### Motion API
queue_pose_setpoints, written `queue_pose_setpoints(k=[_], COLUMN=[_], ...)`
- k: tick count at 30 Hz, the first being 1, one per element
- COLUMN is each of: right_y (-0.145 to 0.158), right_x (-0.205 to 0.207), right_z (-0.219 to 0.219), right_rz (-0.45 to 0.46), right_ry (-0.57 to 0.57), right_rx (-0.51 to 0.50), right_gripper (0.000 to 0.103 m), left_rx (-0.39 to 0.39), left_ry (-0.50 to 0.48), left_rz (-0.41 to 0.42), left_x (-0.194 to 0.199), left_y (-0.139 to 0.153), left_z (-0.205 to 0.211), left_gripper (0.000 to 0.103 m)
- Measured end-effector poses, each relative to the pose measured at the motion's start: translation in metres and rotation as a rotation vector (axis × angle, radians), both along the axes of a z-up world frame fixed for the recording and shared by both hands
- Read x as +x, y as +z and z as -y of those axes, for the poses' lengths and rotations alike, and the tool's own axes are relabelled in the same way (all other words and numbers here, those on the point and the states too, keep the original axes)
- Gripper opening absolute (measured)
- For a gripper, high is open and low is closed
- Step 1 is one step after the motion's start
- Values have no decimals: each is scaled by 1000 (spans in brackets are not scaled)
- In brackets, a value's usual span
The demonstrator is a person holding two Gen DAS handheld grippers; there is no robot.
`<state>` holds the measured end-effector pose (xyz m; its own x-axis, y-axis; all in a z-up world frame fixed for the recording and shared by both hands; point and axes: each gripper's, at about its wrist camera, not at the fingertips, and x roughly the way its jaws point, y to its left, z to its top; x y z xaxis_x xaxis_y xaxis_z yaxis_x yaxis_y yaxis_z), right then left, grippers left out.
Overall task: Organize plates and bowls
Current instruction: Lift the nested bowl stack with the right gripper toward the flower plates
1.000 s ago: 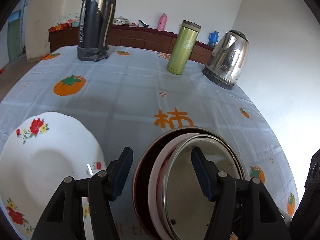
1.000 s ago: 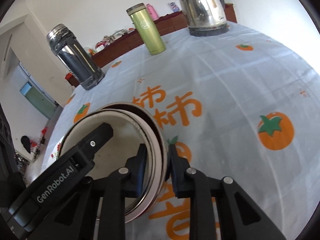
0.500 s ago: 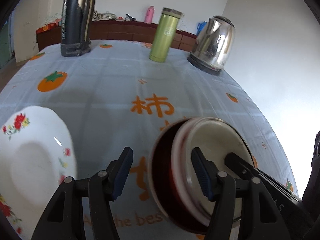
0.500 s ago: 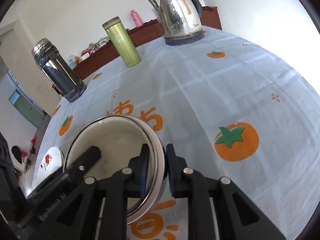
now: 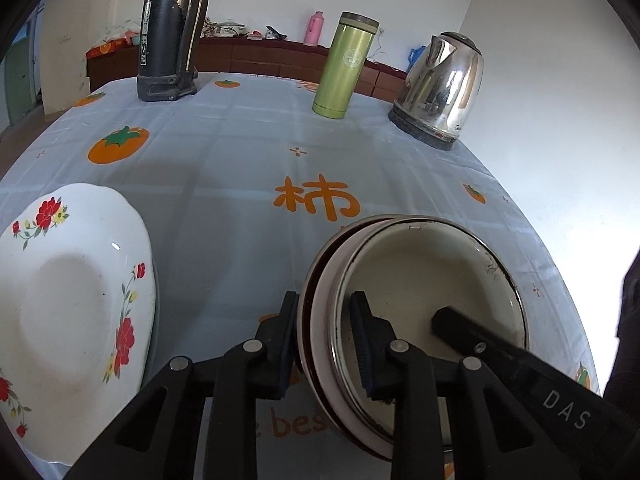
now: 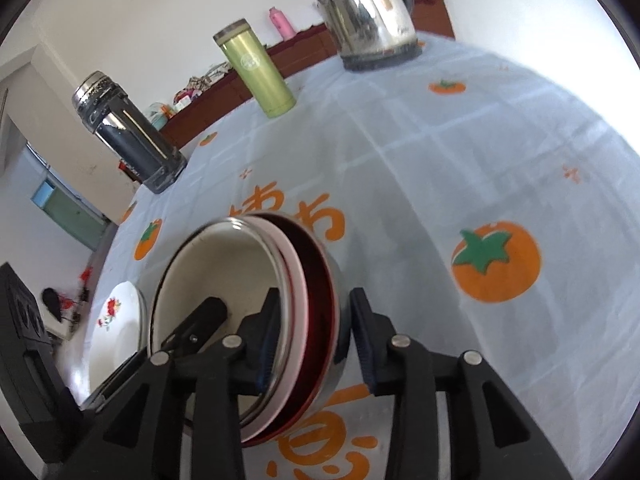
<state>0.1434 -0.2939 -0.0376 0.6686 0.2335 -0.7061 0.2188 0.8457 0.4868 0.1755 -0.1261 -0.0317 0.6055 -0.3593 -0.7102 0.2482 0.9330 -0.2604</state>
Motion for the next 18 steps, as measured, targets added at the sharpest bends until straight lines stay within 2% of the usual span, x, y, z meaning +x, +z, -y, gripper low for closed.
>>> queue_pose_setpoints(k=[2,4,8,11,18], right_y=[-10,-15,-12,-14,-7], right_x=[2,3,2,1,-1], right_z=[4,6,4,8,0], right_rz=[-21,-27,-19,-15,4], right_ry=[12,13,6,-7,-21], right_rx=[85,125,94,126,40], right_gripper=[40,39,36,34,32], left_rx=[-12,-17,-2,-37,-38], left_ry=[3,6,13,12,19], left_rz=[-4,-9,-5,-32,1], left_x=[1,1,-1,0,-4], left_y=[-1,-2,-2,-6,-5], left_z=[-1,0,3,1,-2], left_gripper=[28,28,32,36,32])
